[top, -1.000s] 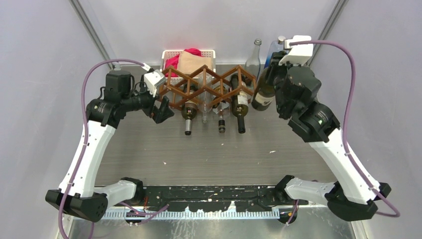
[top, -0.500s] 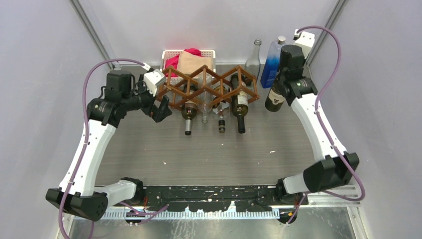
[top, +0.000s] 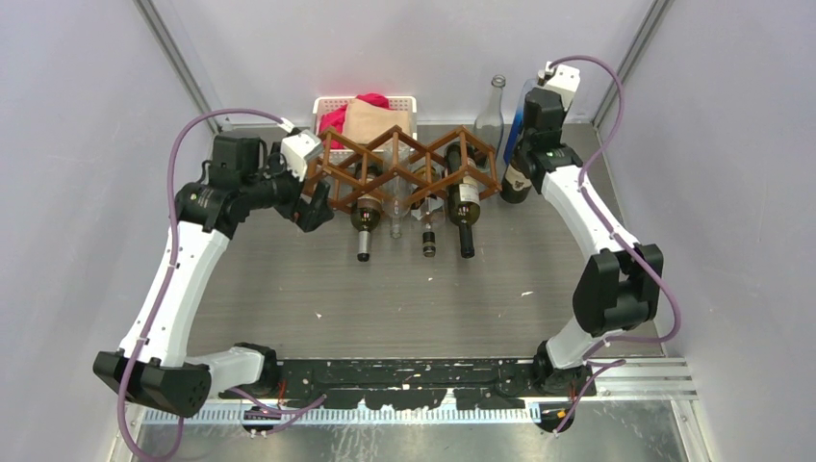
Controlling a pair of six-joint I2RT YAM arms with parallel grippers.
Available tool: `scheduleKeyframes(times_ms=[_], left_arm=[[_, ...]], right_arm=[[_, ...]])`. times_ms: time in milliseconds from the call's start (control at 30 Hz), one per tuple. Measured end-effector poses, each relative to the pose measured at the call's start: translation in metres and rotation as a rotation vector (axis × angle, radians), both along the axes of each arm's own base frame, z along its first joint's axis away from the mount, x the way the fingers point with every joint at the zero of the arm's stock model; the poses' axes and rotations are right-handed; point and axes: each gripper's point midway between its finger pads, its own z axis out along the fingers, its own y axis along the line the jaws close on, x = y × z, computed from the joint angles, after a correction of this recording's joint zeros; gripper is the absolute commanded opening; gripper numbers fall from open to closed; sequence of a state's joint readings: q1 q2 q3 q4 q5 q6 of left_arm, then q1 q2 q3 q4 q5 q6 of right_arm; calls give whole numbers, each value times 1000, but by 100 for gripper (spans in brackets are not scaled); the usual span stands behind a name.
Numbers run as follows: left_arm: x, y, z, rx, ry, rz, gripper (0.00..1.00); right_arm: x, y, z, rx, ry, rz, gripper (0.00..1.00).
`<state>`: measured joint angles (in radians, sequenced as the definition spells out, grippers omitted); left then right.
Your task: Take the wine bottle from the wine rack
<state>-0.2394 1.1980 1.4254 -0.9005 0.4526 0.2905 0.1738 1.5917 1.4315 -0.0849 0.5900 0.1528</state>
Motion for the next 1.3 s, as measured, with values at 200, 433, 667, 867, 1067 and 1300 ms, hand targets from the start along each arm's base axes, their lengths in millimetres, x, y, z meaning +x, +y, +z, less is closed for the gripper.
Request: scheduleKeyframes(times_ms=[200,433,667,867,1067,1300], left_arm=[[-6,-1,6,-13,-17,-12,100],[-10,-2,11,-24,-30,-22,100],[-11,-3,12,-27,-30,-27,100],[-12,-4,12,-31,-31,-34,100],[-13,-4,14,-34,-37,-39,100],[-16,-3,12,-30,-20,-39,100]], right_arm=[[21,6,-22,-44,2,40,1],[36,14,-34,-76,-10,88,1],[34,20,-50,-99,-24,112,3],[28,19,-51,-88,-59,105,55],[21,17,-44,-71,-67,96,100],[3,16,4,-46,-93,97,100]])
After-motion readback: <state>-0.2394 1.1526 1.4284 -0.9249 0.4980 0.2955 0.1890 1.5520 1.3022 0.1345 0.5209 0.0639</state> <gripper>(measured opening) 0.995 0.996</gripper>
